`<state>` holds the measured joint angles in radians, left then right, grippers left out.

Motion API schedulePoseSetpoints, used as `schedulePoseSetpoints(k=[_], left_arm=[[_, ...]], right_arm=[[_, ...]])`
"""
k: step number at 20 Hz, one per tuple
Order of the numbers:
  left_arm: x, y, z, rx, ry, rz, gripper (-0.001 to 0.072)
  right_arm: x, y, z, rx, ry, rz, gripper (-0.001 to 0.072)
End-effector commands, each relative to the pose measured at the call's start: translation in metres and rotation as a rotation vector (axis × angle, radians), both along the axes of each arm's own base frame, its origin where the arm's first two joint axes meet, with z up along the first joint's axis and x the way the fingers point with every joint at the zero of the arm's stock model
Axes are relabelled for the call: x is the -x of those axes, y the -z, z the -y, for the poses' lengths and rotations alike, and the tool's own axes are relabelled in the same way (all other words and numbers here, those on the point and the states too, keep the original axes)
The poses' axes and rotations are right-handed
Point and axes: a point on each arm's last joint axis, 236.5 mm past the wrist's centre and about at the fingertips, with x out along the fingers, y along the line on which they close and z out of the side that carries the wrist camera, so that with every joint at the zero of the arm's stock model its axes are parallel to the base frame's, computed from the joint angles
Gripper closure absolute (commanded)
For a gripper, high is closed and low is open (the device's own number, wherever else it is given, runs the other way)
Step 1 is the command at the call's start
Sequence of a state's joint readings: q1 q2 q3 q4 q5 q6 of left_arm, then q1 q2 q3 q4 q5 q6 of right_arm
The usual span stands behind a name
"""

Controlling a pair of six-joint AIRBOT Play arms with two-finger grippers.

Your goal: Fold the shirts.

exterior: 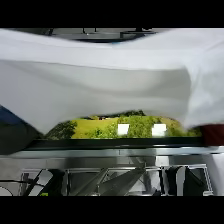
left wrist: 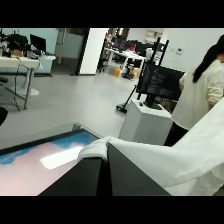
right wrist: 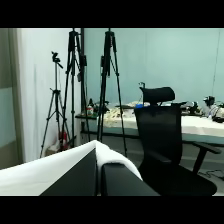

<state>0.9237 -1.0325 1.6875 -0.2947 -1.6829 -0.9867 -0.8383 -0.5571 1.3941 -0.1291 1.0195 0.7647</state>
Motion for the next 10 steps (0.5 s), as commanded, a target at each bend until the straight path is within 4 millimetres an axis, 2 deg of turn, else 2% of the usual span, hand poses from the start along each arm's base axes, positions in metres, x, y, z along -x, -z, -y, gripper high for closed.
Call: schedulePoseSetpoints(k=[1, 2, 4, 7, 10], left_arm=[[-0.055, 0.058, 0.005, -0.044, 0.062, -0.221, 0.0683], [-0.079, 0.085, 0.013, -0.06, 0.095, -0.301, 0.0683], [-0.134, 0.143, 0.026, -0.08, 0.127, -0.455, 0.0683], [-0.21, 0.246, 0.032, -0.091, 0.107, -0.668, 0.0683], [-0.263, 0.345, 0.021, -0.064, 0.083, -0.802, 0.0683]], right_arm=[[-0.036, 0.029, 0.014, -0.056, -0.134, -0.118, 0.0694], [-0.058, 0.046, 0.023, -0.095, -0.179, -0.176, 0.0695], [-0.115, 0.102, 0.038, -0.144, -0.239, -0.345, 0.0695], [-0.204, 0.217, 0.029, -0.222, -0.359, -0.63, 0.0695], [-0.274, 0.329, 0.025, -0.36, -0.384, -0.826, 0.0695]])
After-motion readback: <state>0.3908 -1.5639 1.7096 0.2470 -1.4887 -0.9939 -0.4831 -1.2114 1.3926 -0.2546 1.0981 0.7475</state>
